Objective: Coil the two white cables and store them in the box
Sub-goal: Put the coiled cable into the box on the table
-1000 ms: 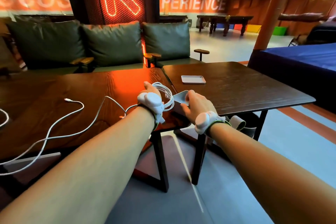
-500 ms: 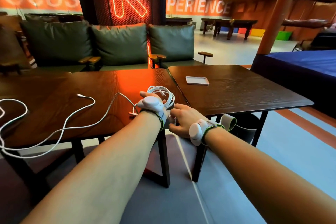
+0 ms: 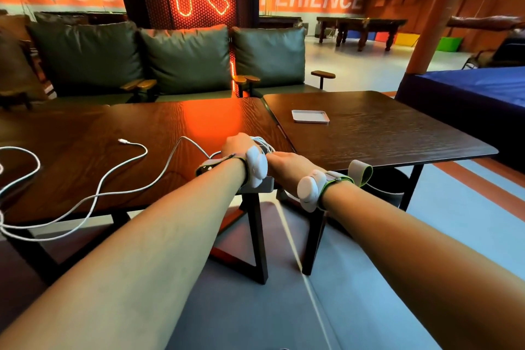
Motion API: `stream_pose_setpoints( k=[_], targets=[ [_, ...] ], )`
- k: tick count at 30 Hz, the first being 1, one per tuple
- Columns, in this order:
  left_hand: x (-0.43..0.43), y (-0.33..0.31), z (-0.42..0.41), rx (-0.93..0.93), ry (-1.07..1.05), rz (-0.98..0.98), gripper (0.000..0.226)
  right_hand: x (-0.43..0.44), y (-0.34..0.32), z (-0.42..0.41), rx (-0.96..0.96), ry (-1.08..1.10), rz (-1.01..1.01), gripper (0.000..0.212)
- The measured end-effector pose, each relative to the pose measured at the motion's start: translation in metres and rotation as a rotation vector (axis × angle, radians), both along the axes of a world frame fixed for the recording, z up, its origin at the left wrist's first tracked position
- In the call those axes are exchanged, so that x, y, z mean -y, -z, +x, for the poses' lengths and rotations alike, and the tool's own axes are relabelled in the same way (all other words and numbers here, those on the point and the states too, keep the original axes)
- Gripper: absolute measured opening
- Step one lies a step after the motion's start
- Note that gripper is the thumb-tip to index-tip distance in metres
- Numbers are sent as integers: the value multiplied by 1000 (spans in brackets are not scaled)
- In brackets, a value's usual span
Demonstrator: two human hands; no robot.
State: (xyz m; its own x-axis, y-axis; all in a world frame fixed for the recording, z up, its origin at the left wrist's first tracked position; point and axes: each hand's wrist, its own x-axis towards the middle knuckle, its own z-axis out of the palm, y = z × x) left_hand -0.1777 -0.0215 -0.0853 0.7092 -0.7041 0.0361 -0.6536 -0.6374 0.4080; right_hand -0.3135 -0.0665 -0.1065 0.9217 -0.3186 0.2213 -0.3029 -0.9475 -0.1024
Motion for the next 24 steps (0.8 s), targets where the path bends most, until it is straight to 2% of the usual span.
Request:
stream_pose_setpoints(
  k=[3, 6, 9, 12, 15, 18, 20, 24],
  targets=[
    [-1, -4, -9, 209, -85, 84, 30, -1, -1, 4, -32, -22, -18, 27],
    [-5, 0, 0, 433, -91, 220, 37, 2, 1, 5, -85, -18, -110, 23],
    [-10, 8, 11, 445, -95, 231, 43, 6, 3, 3, -98, -16, -162, 16],
    [-14, 21, 12, 484, -29, 118, 38, 6, 5, 1, -81, -25, -161, 19],
    [-14, 31, 19, 368, 255, -8, 42, 5, 5, 2, -85, -30, -162, 21],
    [-9, 31, 20, 254, 511, 78, 39, 5, 2, -2, -57, -33, -130, 20],
    [-7, 32, 21, 193, 556, 80, 40, 8, 1, -5, -28, -13, -67, 19],
    [-7, 34, 25, 36, 542, -135, 40, 20, -1, -3, -3, 49, -40, 19]
  ],
)
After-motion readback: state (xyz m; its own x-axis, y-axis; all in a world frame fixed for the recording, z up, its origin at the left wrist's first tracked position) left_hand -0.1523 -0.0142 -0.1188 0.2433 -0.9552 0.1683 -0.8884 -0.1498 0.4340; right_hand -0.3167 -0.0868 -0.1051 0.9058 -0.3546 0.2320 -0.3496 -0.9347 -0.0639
